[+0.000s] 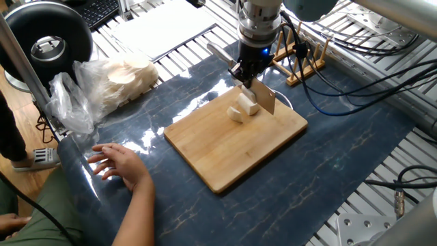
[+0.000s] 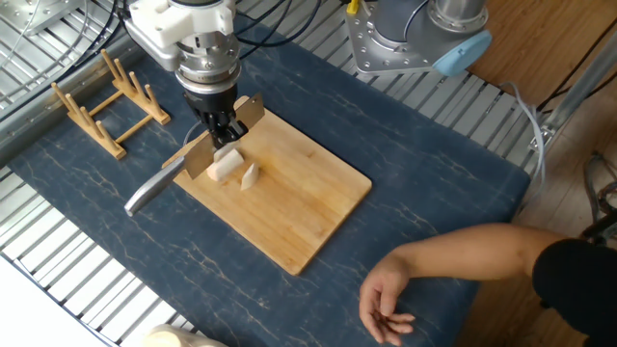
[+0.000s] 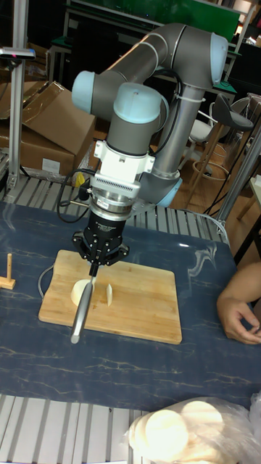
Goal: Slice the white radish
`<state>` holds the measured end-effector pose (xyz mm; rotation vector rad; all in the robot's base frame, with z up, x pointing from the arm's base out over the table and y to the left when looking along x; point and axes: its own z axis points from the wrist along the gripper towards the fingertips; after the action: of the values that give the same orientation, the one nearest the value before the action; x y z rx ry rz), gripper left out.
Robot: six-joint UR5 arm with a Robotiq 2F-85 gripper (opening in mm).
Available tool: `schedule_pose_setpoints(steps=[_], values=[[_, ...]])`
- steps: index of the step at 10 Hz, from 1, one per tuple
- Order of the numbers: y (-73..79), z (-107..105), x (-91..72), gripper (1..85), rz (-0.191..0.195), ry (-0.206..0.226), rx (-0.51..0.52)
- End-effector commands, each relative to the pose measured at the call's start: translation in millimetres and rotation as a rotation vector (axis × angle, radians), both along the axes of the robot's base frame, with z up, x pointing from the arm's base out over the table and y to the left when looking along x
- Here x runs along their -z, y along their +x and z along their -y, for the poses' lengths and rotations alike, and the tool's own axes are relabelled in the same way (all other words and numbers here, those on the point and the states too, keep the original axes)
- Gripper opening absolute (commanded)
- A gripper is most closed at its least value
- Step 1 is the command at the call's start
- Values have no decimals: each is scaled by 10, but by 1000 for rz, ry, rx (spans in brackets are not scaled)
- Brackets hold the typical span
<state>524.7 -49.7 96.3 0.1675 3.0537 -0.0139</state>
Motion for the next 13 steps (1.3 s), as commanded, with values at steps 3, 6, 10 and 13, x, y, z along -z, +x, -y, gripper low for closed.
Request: schedule_pose_setpoints(steps=[3, 6, 10, 13], values=[[17, -14, 45, 10, 22, 30, -1], [32, 0, 70, 10, 33, 38, 5], [38, -10, 82, 10, 38, 54, 11], [39, -14, 94, 10, 41, 61, 14]])
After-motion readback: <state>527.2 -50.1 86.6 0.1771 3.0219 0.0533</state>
